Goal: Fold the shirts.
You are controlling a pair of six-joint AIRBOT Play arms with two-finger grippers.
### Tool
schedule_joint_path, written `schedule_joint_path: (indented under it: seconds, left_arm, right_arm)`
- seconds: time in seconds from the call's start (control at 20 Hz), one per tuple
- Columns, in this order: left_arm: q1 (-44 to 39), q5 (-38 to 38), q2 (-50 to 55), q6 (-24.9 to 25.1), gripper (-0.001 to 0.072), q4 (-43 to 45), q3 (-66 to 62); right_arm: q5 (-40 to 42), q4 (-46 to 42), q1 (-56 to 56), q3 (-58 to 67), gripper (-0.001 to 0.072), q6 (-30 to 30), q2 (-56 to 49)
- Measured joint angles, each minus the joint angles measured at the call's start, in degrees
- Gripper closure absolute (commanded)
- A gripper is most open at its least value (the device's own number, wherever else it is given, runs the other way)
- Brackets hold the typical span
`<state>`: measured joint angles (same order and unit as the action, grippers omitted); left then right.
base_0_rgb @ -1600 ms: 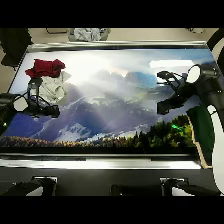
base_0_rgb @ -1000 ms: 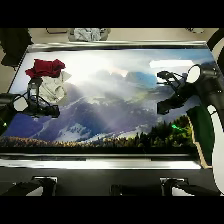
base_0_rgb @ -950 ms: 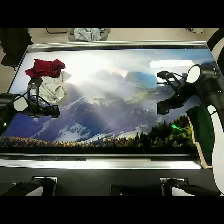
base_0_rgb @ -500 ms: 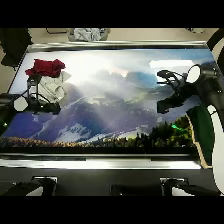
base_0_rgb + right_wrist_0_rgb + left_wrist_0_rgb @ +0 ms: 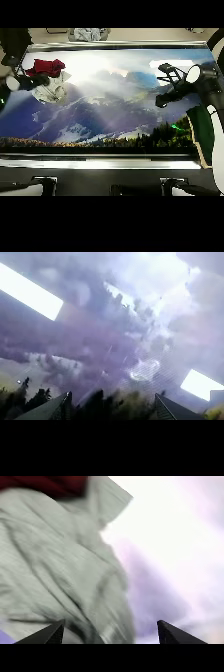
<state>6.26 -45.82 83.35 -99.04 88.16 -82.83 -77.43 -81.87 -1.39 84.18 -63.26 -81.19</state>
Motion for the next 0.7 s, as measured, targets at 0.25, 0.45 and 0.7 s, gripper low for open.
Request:
schedule_joint_path:
  seconds: [0.25, 0.45, 0.7]
  left_arm:
    - [12.55, -15.98, 20.15, -2.58, -0.0013, -11.28, -20.09]
    - [14.84, -18.23, 28.06, -0.72, -0.0013, -17.29, -24.37]
    - [12.94, -15.3, 33.64, 4.22, 0.0636, -24.26, -25.68]
  right_arm:
    - [0.74, 0.61, 0.0, 0.0, 0.0102, 0.0, 0.0]
    - [1.22, 0.79, 0.0, -0.02, 0.0102, 0.0, 0.0]
    - [2.21, 0.81, 0.0, -0.02, 0.0101, 0.0, 0.0]
